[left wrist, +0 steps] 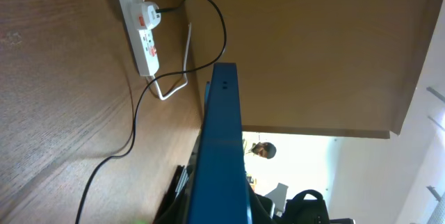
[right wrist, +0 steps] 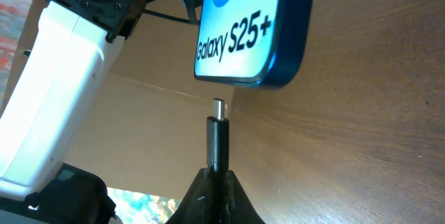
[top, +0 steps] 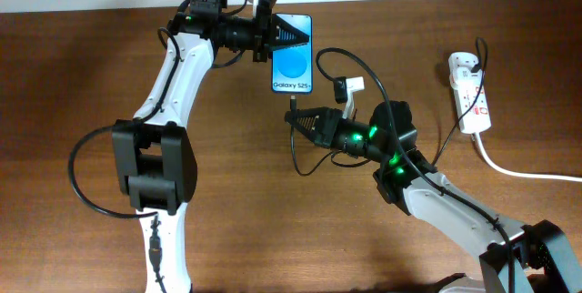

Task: Plug charger to phone and switch on socket
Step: 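Push the cable plug upward into the phone's charging port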

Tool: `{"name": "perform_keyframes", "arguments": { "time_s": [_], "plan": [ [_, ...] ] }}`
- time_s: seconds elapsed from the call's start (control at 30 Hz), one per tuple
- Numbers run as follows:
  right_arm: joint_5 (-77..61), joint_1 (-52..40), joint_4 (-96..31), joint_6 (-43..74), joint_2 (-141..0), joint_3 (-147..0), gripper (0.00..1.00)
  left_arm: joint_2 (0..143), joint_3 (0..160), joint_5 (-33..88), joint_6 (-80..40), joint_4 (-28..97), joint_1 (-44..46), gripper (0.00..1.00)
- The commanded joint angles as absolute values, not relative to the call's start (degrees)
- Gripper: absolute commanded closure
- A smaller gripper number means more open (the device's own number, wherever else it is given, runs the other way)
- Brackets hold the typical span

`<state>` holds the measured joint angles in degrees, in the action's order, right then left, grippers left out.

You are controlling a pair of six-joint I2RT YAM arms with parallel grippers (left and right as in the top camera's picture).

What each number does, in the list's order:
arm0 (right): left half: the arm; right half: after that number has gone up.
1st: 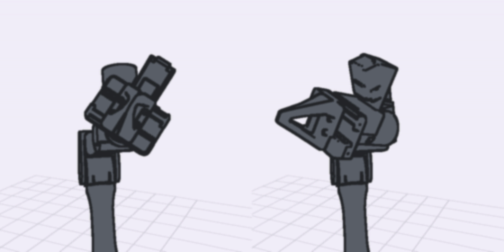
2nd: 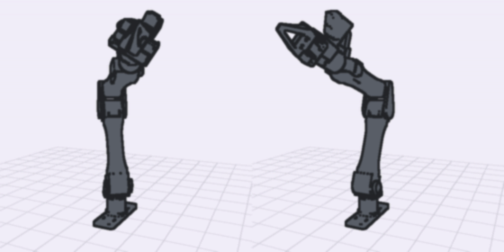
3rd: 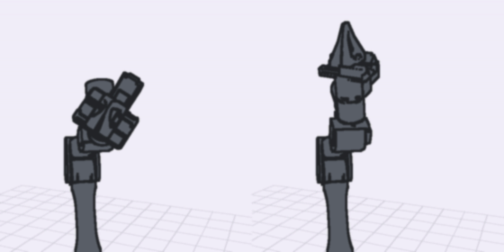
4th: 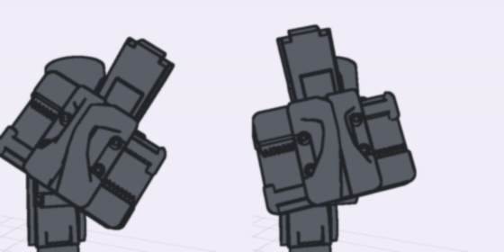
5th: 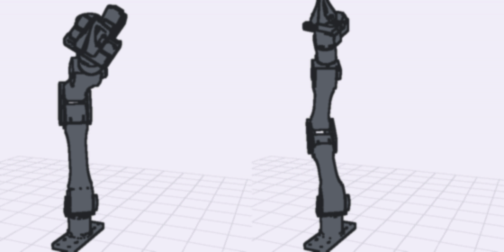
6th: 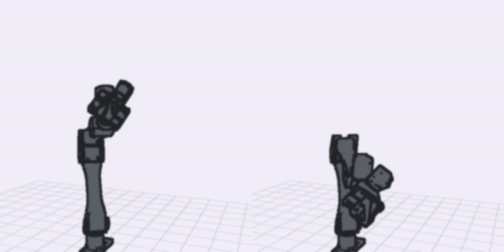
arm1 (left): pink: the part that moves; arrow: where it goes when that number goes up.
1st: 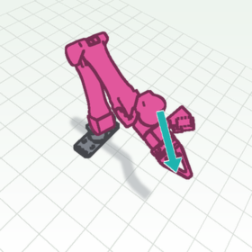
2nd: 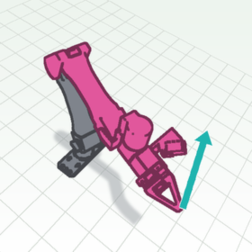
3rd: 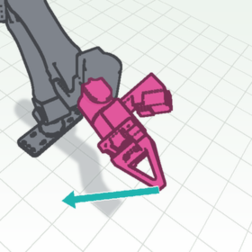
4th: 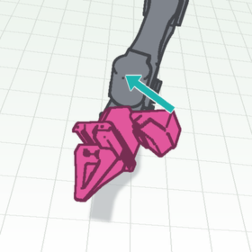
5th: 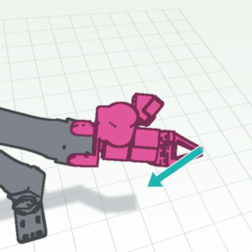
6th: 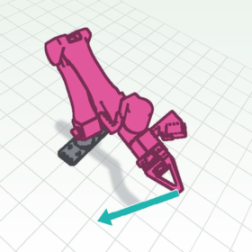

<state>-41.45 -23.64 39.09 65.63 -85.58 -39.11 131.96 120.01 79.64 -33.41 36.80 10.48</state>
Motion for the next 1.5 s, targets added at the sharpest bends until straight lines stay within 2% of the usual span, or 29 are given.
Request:
{"name": "perform_keyframes", "arguments": {
  "time_s": [0.0,1.47],
  "plan": [
    [-41.34,-22.59,39.46,65.41,-85.97,-40.10,0.96,130.06,120.46,81.17,-32.23,36.69,10.35,1.00],
    [-39.77,-23.38,37.69,65.43,-86.00,-40.10,0.96,130.06,120.46,78.39,-32.25,36.69,11.90,1.00]
  ]
}}
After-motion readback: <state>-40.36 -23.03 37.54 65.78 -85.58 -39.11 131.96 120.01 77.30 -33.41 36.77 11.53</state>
